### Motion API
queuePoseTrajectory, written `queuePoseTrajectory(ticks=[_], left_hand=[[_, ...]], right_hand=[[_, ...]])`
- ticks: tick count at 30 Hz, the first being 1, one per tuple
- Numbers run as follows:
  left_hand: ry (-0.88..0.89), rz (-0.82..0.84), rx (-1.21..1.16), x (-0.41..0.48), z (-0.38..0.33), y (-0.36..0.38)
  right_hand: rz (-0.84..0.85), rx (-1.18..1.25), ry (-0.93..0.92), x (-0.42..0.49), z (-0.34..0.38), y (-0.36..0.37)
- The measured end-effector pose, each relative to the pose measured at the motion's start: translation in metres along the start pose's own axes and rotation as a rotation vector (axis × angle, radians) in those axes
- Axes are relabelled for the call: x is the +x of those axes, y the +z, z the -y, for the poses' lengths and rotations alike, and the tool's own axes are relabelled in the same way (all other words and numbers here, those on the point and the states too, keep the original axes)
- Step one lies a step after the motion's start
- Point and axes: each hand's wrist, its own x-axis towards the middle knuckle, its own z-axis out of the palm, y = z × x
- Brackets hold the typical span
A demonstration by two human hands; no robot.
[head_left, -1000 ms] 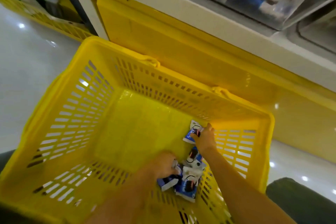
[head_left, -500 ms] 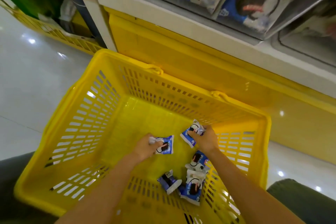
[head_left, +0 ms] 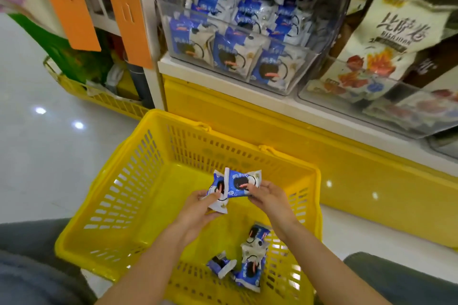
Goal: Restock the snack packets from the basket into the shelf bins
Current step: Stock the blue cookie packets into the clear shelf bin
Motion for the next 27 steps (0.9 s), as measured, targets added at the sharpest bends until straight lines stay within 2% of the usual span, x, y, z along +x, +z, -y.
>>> queuePoseTrajectory(ticks=[3,6,10,12,14,16,18,20,23,27], left_hand=[[0.054,0.108,0.012,-0.023,-0.02,0.007],[0.104,0.215,0.137,-0.047,-0.041,0.01],[0.258,0.285,0.292,-0.076,-0.07,0.018],[0.383,0.221,0.414,-0.088,-0.083,0.02],[0.468,0.215,0.456,-0.099,-0.098,0.017],[0.502,0.299,0.454,-0.109,-0.113,0.011],[0.532,0.372,0.476,-0.119,-0.127,0.006],[0.579,0.399,0.524,-0.125,-0.138,0.001],[0.672,0.38,0.581,-0.129,-0.151,-0.005],[0.757,0.366,0.585,-0.129,-0.162,-0.003]], right_hand=[[0.038,0.017,-0.029,-0.019,0.014,-0.01],[0.096,0.082,-0.042,-0.034,0.027,-0.015],[0.165,0.006,-0.113,-0.055,0.048,-0.011],[0.255,0.046,-0.128,-0.067,0.061,-0.007],[0.384,0.188,-0.112,-0.078,0.075,-0.005],[0.482,0.306,-0.098,-0.088,0.088,-0.006],[0.527,0.278,-0.131,-0.097,0.1,-0.005],[0.469,0.051,-0.231,-0.105,0.111,-0.002],[0.293,-0.305,-0.427,-0.112,0.125,0.007],[0.113,-0.502,-0.559,-0.114,0.145,0.019]])
